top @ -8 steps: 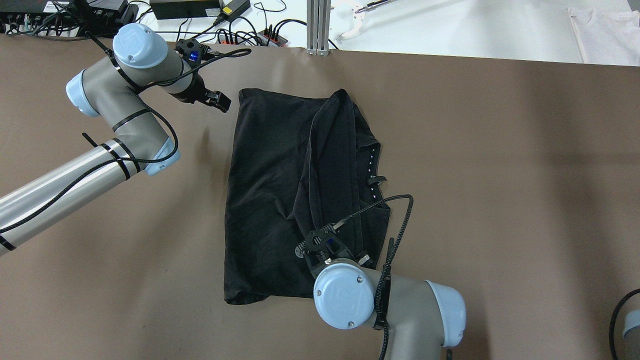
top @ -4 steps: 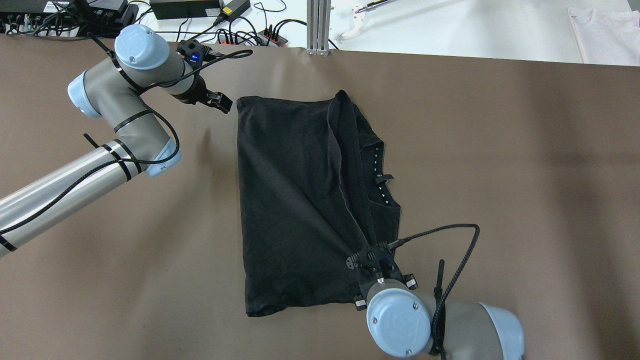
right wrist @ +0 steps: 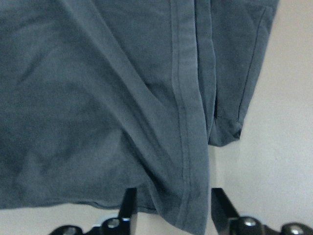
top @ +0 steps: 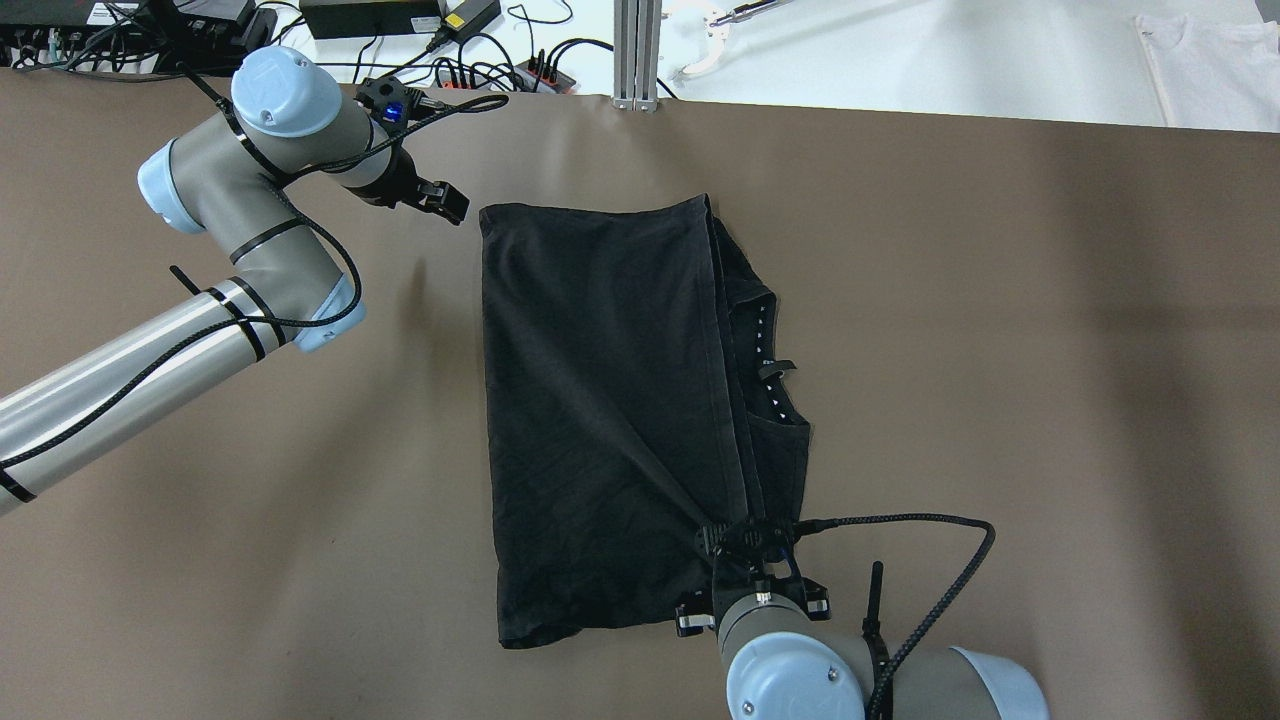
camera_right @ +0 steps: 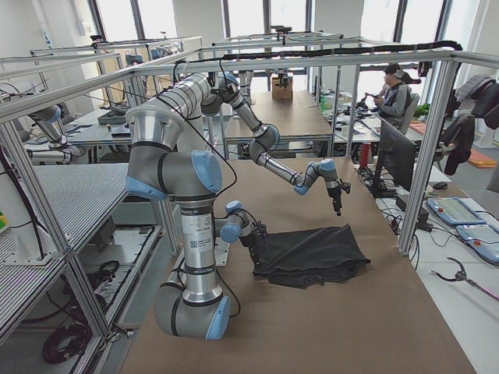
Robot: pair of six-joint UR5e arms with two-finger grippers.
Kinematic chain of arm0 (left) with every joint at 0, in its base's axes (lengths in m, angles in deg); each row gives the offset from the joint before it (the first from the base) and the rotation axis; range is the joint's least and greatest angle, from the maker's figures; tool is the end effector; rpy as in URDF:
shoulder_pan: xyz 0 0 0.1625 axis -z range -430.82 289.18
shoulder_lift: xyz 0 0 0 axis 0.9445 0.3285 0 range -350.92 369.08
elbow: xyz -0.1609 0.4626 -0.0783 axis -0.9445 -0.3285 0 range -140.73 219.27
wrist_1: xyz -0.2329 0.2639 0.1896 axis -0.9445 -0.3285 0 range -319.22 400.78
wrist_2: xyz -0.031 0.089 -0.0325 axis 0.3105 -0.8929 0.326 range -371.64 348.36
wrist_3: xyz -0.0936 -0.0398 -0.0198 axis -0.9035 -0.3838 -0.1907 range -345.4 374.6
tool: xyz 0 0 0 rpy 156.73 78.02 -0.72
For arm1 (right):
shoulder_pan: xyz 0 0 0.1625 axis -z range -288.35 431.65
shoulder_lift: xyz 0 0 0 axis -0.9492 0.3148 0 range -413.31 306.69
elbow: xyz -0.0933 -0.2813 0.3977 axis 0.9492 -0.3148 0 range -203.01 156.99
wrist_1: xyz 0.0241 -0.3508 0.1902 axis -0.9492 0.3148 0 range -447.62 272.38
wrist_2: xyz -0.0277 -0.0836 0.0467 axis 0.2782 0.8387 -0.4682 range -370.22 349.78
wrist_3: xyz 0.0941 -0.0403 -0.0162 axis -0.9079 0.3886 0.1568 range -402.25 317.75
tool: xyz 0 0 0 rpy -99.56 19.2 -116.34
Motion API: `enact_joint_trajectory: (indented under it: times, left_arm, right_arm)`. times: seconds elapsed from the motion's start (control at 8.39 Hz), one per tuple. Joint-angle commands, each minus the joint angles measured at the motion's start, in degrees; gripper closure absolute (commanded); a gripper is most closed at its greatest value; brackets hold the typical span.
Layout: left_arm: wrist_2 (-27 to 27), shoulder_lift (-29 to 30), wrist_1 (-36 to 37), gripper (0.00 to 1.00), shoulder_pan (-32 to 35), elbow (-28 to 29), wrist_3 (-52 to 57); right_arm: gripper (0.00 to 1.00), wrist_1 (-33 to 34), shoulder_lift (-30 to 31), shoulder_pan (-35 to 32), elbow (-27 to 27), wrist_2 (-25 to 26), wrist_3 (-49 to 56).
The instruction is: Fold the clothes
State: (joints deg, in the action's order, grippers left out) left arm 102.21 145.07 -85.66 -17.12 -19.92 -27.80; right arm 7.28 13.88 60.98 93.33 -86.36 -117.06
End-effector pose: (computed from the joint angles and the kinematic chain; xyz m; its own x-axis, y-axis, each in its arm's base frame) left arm 0.4334 -0.7445 0.3891 0.6536 0.2510 -0.7140 0.0992 0.9068 0.4097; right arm -0.5412 -0.2629 0.3371 0.7695 -0.1139 0.6284 -0.1475 0.9256 0.3485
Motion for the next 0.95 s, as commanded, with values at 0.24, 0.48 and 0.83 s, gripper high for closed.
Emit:
enact_joint_trajectory:
  times: [0.24,0.48,0.83]
  left_arm:
    - [-1.60,-7.54,0.14,0.00,-3.15,-16.15,-21.27]
    - [-5.01,-18.08,0.23,0.00,-9.10,-31.26,-31.54]
    - [-13.44,-30.66,0.41,0.00,-21.31,-47.28,-46.24]
  right_arm:
    - [0.07,-11.36,0.31,-8.40,0.03,-0.32,-11.05]
    - [0.07,-12.98,0.40,-9.54,-0.06,-0.32,-11.15]
    - [0.07,-12.98,0.49,-10.42,-0.15,-0.32,-11.50]
